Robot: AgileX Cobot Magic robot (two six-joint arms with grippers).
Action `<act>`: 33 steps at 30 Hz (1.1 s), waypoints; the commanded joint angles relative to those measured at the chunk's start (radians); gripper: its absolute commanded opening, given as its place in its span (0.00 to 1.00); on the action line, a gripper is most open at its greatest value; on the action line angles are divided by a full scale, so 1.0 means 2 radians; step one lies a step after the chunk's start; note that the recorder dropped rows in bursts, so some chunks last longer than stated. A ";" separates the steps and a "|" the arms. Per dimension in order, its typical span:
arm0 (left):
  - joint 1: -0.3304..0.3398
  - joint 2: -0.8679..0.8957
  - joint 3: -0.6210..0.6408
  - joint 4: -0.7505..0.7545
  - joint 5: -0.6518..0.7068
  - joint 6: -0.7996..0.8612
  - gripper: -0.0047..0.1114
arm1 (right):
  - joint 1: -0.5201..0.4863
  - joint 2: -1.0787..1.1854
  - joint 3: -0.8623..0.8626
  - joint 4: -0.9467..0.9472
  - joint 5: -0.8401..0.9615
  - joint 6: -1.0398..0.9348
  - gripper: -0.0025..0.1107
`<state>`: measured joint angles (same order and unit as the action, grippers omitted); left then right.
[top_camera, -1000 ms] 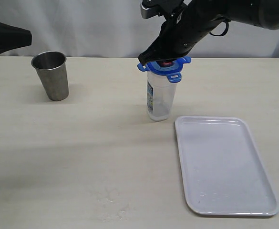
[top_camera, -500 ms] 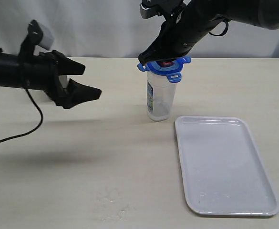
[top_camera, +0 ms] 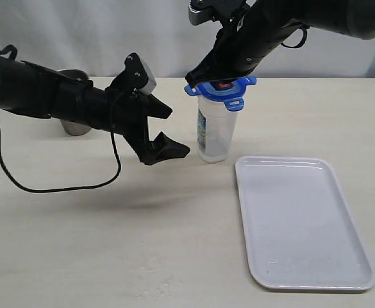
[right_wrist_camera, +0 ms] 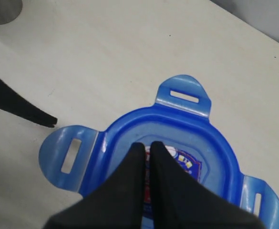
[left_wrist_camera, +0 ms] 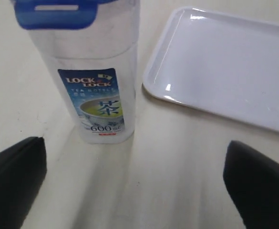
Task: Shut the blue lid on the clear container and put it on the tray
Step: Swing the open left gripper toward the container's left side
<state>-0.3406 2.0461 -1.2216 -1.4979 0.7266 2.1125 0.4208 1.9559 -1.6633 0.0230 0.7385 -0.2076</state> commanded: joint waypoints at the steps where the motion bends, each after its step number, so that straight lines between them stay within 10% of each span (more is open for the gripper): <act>1: -0.003 0.031 -0.025 -0.007 0.013 0.016 0.92 | 0.000 0.010 0.006 -0.006 0.027 -0.012 0.06; 18: -0.004 0.039 -0.030 -0.034 0.027 0.015 0.92 | 0.000 0.010 0.006 -0.004 0.027 -0.018 0.06; 26: -0.004 0.034 -0.030 0.132 0.038 -0.016 0.92 | 0.000 0.010 0.006 -0.004 0.026 -0.020 0.06; 33: -0.020 0.030 -0.030 0.236 -0.180 -0.073 0.92 | 0.000 0.010 0.006 -0.004 0.027 -0.021 0.06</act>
<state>-0.3741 2.1217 -1.2748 -1.0503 0.5698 2.0418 0.4208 1.9559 -1.6633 0.0230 0.7385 -0.2420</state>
